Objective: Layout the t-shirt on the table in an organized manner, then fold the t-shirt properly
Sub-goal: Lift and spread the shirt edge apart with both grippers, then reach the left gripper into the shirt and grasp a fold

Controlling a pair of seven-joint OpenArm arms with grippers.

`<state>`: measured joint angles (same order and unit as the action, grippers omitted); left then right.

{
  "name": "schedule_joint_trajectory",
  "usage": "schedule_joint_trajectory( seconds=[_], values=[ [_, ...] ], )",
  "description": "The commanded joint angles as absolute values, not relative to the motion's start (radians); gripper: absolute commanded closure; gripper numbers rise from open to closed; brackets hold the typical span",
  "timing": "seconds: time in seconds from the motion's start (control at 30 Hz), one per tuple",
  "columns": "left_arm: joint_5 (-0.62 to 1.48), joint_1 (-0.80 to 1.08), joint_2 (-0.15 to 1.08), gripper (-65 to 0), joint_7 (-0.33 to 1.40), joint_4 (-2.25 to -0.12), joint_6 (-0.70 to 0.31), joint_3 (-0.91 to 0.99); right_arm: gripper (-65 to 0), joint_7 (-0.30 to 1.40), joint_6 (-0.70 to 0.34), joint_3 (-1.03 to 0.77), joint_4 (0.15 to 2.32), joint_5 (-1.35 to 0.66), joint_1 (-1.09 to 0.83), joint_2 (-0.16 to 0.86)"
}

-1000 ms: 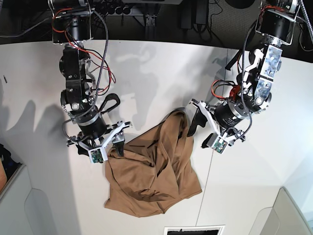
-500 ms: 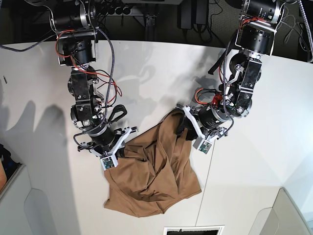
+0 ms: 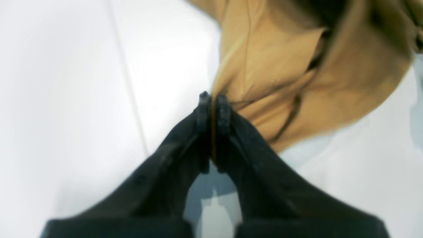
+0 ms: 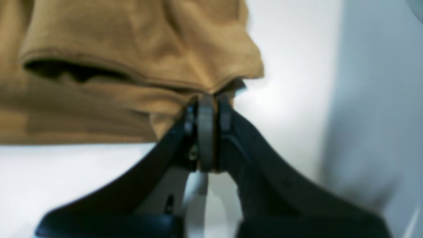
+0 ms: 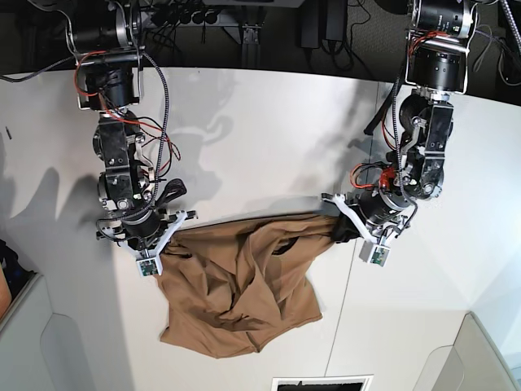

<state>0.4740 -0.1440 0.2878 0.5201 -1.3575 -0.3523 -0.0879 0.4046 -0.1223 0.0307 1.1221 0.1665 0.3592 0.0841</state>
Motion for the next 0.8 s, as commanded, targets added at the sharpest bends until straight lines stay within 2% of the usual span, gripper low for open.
schedule_joint_trajectory(
  seconds=[0.0,0.1,0.27,0.33,0.43,0.47,0.57,0.6,0.7,0.77],
  values=[
    [0.488,-0.163,0.3,0.0,0.529,-1.375,-0.361,-0.064,0.0,0.409,-0.082,0.025,1.139,0.184,0.365,0.111],
    [0.555,-0.163,0.3,0.0,0.57,-1.375,-0.417,-0.023,0.0,0.409,-0.023,0.025,1.142,0.192,0.336,0.141],
    [0.629,-0.159,0.316,-1.1,0.629,-1.375,-0.416,0.065,0.0,0.429,0.097,-0.012,1.207,0.285,0.249,0.168],
    [0.666,-0.152,0.336,-8.7,0.653,-1.375,-0.438,0.102,0.0,0.431,0.101,-0.048,1.255,0.283,0.202,0.171],
    [0.753,-0.135,0.367,-22.8,0.693,-1.375,-0.532,0.147,0.0,0.431,0.101,-0.096,1.326,0.269,0.141,0.171],
    [0.782,-0.13,0.376,-25.1,0.701,-1.375,-0.542,0.157,0.0,0.431,0.101,-0.109,1.348,0.267,0.123,0.171],
    [0.823,-0.107,0.397,-25.8,0.706,-1.375,-0.548,0.18,0.0,0.431,0.101,-0.136,1.409,0.252,0.073,0.171],
    [0.834,-0.097,0.4,-25.8,0.708,-1.375,-0.557,0.186,-3.7,0.432,0.101,-0.141,1.43,0.241,0.059,0.171],
    [0.905,-0.074,0.402,-25.8,0.732,-1.377,-0.627,0.197,-21.8,0.456,0.102,-0.143,1.487,0.207,0.024,0.168],
    [0.971,-0.065,0.399,-25.8,0.764,-1.38,-0.685,0.197,-26.9,0.473,0.101,-0.142,1.527,0.189,0.013,0.161]
  ],
)
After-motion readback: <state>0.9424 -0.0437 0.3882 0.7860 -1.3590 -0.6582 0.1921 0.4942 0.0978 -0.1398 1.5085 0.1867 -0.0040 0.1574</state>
